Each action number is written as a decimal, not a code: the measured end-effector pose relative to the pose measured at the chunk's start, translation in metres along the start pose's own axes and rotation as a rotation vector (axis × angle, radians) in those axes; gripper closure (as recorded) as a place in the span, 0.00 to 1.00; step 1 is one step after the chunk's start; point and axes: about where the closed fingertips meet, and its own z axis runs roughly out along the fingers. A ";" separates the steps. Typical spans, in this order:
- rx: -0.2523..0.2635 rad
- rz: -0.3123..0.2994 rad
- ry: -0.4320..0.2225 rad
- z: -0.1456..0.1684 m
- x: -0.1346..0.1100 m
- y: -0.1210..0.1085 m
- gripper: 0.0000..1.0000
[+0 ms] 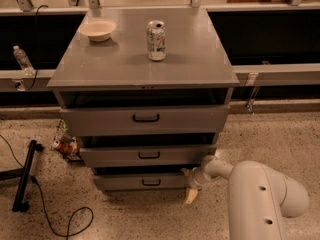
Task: Open bottom drawer
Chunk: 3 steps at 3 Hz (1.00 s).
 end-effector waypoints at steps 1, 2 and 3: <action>-0.032 0.001 -0.003 0.011 0.003 0.005 0.42; -0.071 0.031 0.012 0.002 0.002 0.017 0.73; -0.071 0.031 0.012 -0.004 -0.002 0.016 0.97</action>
Offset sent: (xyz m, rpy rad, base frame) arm -0.0305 -0.0057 0.0066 -0.0311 0.1282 -0.0084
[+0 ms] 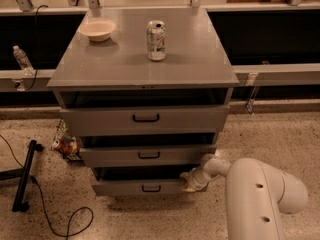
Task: Open bottom drawer
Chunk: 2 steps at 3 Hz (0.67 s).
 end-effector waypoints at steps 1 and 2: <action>0.000 0.000 0.000 -0.004 -0.002 0.000 1.00; 0.000 0.000 0.000 -0.007 -0.004 0.000 0.85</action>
Offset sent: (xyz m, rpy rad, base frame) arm -0.0998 -0.0292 0.0824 -0.1449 0.3563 -0.1780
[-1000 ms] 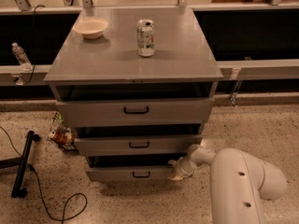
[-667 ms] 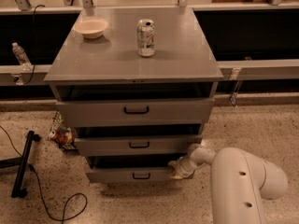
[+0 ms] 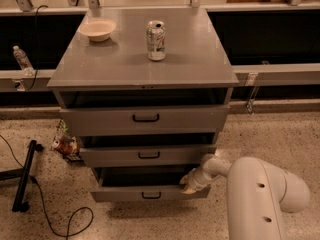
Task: Open bottom drawer
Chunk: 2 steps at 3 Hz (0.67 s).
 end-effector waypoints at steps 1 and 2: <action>-0.004 0.005 0.002 -0.002 -0.001 0.001 0.54; -0.065 0.085 0.037 -0.015 0.002 0.023 0.31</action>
Offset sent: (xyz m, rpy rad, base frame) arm -0.0991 -0.0393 0.0578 -0.1597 0.4095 -0.2146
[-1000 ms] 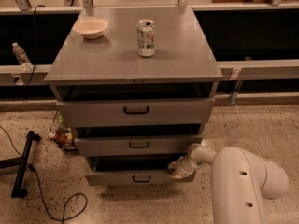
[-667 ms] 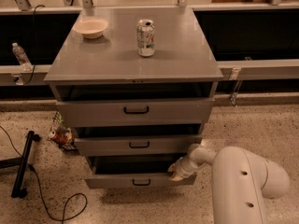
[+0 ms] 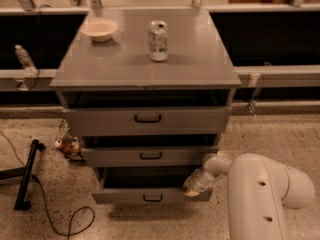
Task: Open bottom drawer
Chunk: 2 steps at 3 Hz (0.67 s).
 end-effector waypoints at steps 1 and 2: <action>0.000 0.000 0.000 0.000 0.000 0.000 0.07; -0.051 0.059 0.015 -0.009 0.002 0.019 0.00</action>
Offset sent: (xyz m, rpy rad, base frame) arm -0.0776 -0.0228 0.0433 -0.0612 0.3004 -0.1387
